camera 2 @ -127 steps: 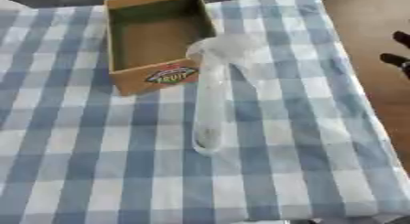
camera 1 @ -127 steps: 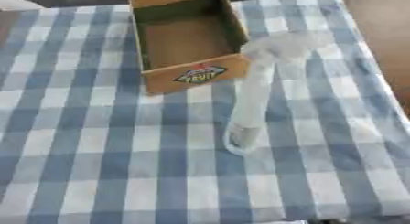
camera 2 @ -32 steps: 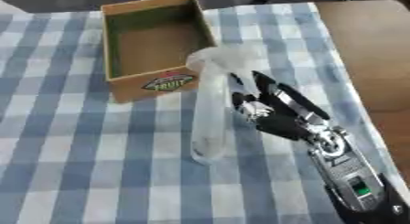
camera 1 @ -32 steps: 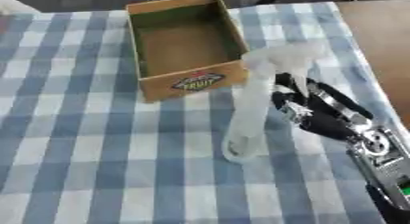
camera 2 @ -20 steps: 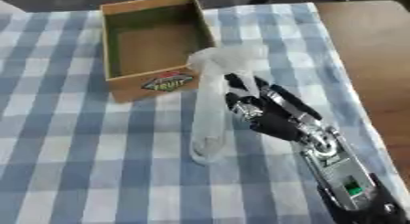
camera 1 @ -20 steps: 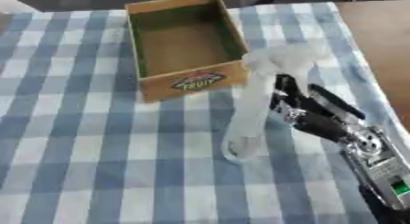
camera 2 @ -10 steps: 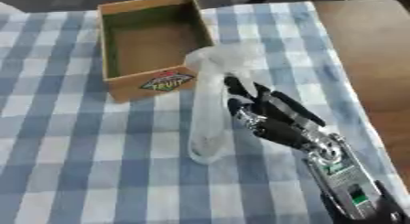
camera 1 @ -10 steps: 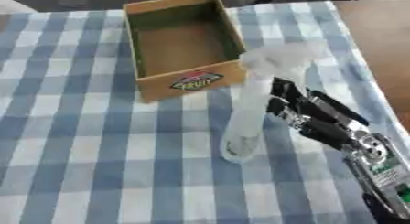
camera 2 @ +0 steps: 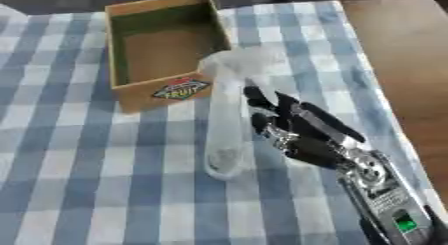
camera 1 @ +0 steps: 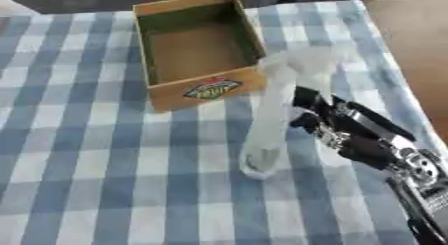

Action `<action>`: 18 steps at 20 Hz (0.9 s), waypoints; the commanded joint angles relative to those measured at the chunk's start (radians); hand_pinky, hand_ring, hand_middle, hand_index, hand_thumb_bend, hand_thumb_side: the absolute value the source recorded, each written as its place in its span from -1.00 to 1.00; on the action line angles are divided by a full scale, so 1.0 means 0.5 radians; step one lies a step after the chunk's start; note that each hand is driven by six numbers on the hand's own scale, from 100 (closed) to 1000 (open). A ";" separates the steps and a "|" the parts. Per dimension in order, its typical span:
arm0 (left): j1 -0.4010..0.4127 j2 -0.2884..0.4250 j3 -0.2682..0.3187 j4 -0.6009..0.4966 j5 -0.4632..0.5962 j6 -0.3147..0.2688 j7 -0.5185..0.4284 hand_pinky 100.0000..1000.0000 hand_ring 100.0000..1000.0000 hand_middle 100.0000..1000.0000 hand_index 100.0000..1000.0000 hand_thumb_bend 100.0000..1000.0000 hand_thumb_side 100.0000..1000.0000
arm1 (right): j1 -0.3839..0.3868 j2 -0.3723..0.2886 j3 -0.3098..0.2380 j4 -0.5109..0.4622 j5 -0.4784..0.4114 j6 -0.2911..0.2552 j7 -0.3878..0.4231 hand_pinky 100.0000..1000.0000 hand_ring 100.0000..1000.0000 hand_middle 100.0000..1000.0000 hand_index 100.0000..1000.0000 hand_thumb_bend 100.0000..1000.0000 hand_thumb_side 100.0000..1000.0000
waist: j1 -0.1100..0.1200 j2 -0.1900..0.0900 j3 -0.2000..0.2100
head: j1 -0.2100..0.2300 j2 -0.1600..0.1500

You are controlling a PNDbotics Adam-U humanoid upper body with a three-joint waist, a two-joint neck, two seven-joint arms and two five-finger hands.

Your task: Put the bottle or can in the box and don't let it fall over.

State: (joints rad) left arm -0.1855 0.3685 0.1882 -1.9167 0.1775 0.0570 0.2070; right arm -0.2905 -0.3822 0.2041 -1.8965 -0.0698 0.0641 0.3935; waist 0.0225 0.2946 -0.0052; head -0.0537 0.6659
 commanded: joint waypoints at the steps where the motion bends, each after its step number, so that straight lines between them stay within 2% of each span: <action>1: -0.011 0.029 0.009 -0.025 0.002 -0.004 -0.008 1.00 -0.04 0.37 0.70 0.16 -0.31 | -0.011 -0.045 -0.008 -0.079 -0.031 0.002 0.015 0.62 1.00 1.00 0.88 -1.00 0.23 | -0.001 -0.029 -0.002 | 0.007 -0.011; 9: -0.011 0.026 0.009 -0.024 0.004 -0.002 -0.018 1.00 -0.04 0.37 0.70 0.16 -0.31 | -0.035 -0.033 0.002 -0.101 0.008 -0.007 0.057 0.65 1.00 1.00 0.90 -1.00 0.08 | -0.004 -0.026 0.003 | 0.006 -0.020; 18: -0.014 0.024 0.005 -0.025 0.007 0.000 -0.029 1.00 -0.03 0.38 0.71 0.15 -0.30 | -0.090 0.006 0.021 -0.057 0.052 0.025 0.081 0.66 1.00 1.00 0.90 -1.00 0.03 | -0.007 -0.020 0.011 | -0.001 -0.026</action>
State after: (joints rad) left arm -0.1855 0.3682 0.1881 -1.9167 0.1805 0.0579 0.1969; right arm -0.3240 -0.3742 0.2159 -1.9179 -0.0470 0.0739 0.4328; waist 0.0188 0.2957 0.0001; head -0.0540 0.6654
